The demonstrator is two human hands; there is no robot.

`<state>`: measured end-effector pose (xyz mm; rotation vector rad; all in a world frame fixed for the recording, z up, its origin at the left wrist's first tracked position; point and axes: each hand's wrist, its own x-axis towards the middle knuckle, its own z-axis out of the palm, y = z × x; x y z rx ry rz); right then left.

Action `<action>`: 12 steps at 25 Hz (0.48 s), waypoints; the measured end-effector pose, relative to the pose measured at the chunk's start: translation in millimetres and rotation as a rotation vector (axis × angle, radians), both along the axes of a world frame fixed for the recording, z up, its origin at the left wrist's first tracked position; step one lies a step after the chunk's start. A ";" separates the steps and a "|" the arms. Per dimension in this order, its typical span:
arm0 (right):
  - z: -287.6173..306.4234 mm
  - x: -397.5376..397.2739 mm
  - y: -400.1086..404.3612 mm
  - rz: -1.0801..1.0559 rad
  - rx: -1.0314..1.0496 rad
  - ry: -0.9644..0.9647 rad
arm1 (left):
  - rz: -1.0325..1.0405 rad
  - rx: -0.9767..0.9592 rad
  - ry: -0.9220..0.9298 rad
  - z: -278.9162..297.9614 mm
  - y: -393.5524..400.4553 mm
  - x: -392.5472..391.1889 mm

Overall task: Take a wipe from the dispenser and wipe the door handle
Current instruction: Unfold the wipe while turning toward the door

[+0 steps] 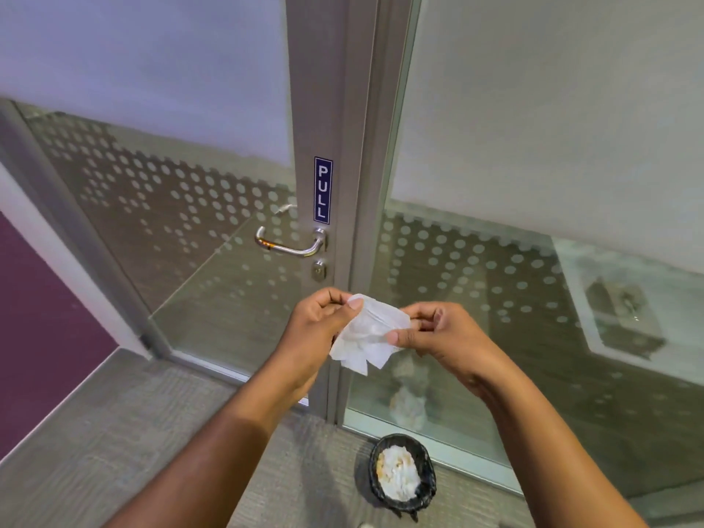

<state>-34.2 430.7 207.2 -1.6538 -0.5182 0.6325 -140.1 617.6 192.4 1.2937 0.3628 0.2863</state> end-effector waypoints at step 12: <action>-7.3 62.9 75.4 0.047 0.430 0.508 | 0.014 -0.097 0.043 20.0 68.3 46.7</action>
